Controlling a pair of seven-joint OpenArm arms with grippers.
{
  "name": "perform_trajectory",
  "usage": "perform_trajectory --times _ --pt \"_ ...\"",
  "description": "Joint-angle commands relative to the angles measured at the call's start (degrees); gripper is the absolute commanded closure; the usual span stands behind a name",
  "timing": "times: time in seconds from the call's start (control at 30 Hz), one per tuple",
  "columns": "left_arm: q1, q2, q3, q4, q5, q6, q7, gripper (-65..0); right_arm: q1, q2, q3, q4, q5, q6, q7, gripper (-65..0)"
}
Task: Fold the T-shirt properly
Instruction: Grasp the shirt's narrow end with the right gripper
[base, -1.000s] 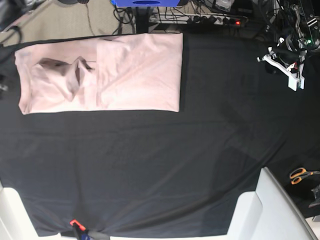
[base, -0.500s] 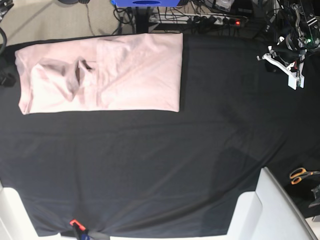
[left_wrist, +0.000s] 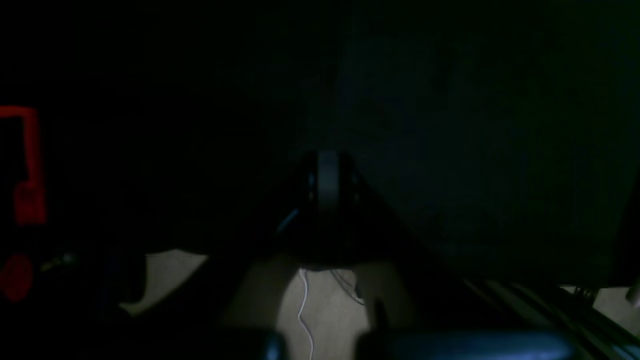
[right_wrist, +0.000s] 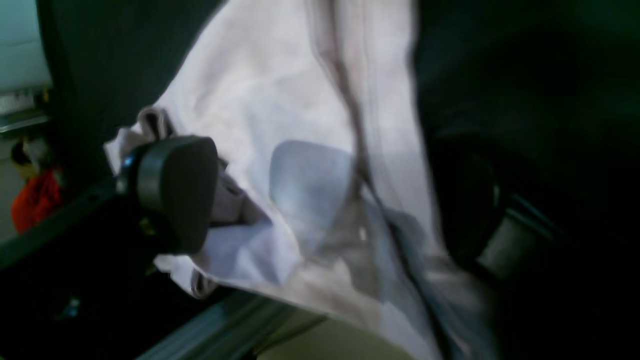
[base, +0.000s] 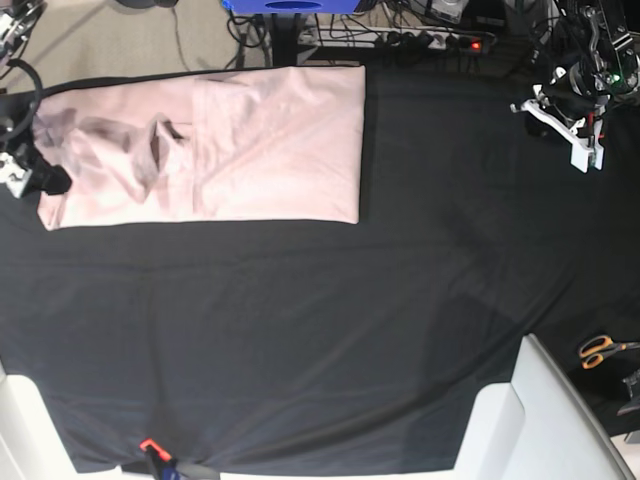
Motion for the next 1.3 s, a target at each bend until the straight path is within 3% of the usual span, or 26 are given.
perform_trajectory --times 0.0,0.37,0.53,0.7,0.87,0.93,1.13,1.27 --pt "0.14 -0.8 -0.32 0.79 -0.52 -0.09 -0.77 0.0 -0.1 -1.25 -1.41 -0.52 -2.82 -0.47 -2.24 -64.7" --pt "0.14 -0.71 -0.32 0.79 -0.52 -0.09 -0.77 0.0 -2.39 -2.13 -2.03 0.01 -2.82 -0.47 -7.69 -64.4" --pt "-0.12 -0.62 -0.32 0.79 -0.52 -0.09 -0.77 0.0 -4.41 -3.63 -1.94 6.78 -2.47 -0.47 -11.47 -56.7" --pt "-0.12 -0.54 -0.32 0.79 -0.52 -0.09 -0.77 0.0 -7.4 -5.3 -2.47 12.84 5.53 -0.47 -14.29 -55.1" --pt "0.05 -0.54 -0.32 0.79 -0.52 -0.09 -0.77 0.0 -7.05 -5.3 -2.38 12.58 5.62 -0.47 -14.11 -54.6" --pt "0.05 -0.54 -0.32 0.79 -0.52 -0.09 -0.77 0.0 -6.35 -5.3 -2.38 12.58 5.62 -0.47 -14.11 -49.1" --pt "0.05 -0.54 -0.23 0.79 -0.52 -0.09 -0.68 0.0 -4.94 -5.47 -2.38 12.58 5.53 -0.47 -14.11 -17.7" --pt "0.05 -0.54 -0.23 0.79 -0.52 -0.09 -0.68 0.0 -3.8 -5.3 -2.38 12.93 5.53 -0.47 -14.11 -4.7"
